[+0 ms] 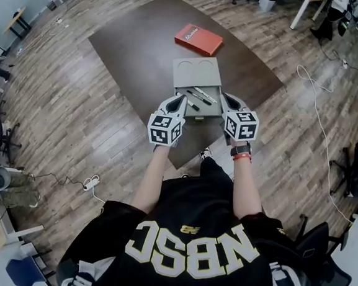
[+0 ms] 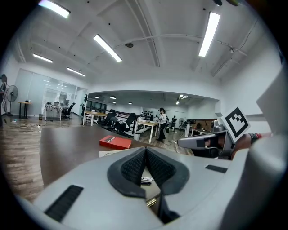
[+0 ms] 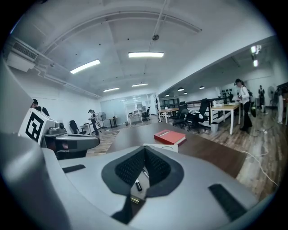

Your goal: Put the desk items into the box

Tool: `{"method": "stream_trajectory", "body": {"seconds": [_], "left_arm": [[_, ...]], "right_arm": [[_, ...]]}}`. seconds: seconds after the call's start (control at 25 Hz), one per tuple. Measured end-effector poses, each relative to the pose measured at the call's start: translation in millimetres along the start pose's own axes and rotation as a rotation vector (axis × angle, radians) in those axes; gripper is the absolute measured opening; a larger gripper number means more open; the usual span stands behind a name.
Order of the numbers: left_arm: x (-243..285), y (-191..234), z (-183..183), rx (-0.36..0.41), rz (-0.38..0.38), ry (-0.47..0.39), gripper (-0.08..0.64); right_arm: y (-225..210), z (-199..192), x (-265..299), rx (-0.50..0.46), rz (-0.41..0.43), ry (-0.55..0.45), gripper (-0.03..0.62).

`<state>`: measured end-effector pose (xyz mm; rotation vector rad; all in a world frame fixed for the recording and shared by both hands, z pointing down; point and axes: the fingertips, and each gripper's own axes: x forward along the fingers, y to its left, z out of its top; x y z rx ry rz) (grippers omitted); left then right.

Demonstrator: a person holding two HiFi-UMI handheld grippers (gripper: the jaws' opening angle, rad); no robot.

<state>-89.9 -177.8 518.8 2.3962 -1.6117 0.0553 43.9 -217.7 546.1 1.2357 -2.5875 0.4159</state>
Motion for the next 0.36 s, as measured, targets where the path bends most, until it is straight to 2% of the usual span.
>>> {"method": "stream_trajectory", "body": {"seconds": [0.2, 0.36], "left_arm": [[-0.6, 2.7, -0.1, -0.014, -0.007, 0.004, 0.016], [5.4, -0.2, -12.8, -0.025, -0.027, 0.044, 0.017]], "right_arm": [[7.4, -0.3, 4.3, -0.010, 0.010, 0.010, 0.009], [5.7, -6.1, 8.7, -0.009, 0.012, 0.027, 0.009]]}}
